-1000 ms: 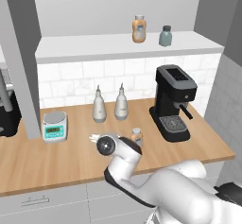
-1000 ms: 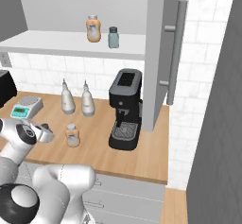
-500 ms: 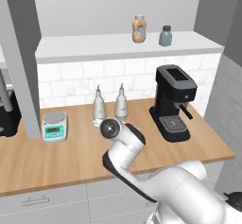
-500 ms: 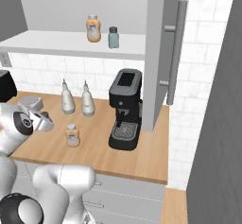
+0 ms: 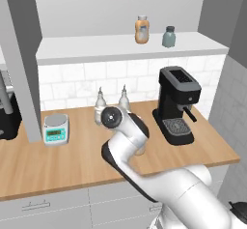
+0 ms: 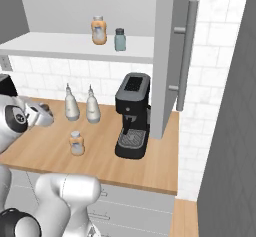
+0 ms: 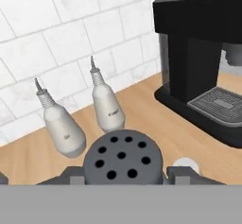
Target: Put the shaker and condiment bottle from the counter next to their counterparts in the cabinet.
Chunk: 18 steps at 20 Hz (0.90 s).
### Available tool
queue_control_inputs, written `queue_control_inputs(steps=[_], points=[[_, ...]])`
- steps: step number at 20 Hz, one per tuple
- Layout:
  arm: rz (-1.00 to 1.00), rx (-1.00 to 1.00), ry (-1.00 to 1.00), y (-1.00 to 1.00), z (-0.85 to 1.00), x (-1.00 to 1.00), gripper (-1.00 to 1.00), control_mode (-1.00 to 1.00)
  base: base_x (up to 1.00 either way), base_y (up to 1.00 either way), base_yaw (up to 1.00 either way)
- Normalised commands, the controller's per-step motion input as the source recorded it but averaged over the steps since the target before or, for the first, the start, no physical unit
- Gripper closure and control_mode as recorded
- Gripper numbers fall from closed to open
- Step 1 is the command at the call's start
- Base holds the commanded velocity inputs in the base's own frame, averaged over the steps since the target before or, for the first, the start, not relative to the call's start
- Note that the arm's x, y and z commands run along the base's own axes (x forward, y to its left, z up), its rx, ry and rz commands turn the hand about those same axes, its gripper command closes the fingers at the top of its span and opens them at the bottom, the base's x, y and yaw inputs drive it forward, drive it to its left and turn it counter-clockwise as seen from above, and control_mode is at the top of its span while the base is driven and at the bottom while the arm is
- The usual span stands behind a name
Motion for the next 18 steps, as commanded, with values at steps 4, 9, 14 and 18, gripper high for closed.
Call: queue_control_inputs(steps=[4,9,14,18], points=[[-0.06,0.0,-0.11,-0.14,0.79,0.0,1.0,-1.0,0.0,0.0,0.0],[-0.07,0.0,0.0,-0.23,1.0,0.0,1.0,-1.0,0.0,0.0,0.0],[-0.08,0.0,0.0,-0.23,0.92,0.0,1.0,-1.0,0.0,0.0,0.0],[-0.04,0.01,0.0,-0.26,0.93,0.0,1.0,-1.0,0.0,0.0,0.0]])
